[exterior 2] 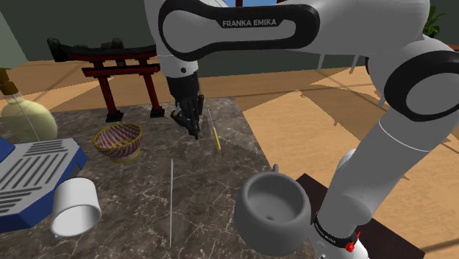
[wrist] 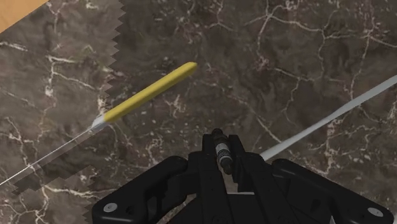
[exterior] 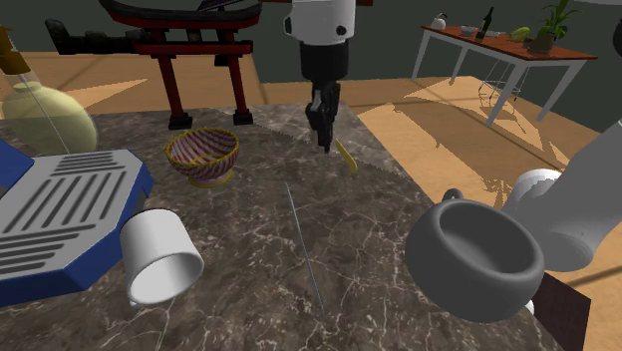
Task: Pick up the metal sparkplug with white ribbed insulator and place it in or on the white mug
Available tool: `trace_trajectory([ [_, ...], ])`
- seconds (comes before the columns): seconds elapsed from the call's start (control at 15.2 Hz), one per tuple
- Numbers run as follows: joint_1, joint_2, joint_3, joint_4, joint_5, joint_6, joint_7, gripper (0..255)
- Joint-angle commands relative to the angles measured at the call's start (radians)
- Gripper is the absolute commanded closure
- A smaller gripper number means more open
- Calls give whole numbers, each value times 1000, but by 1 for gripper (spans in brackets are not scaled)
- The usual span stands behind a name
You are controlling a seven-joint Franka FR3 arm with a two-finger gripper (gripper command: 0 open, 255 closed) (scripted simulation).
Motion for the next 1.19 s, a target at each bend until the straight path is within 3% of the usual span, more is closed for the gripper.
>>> trace_trajectory([
  [0.0,-1,5,0,32,-2,-28,1,255],
  [0.99,-1,88,9,329,-25,-245,27,255],
  [1.12,1,50,8,293,-11,-245,29,255],
])
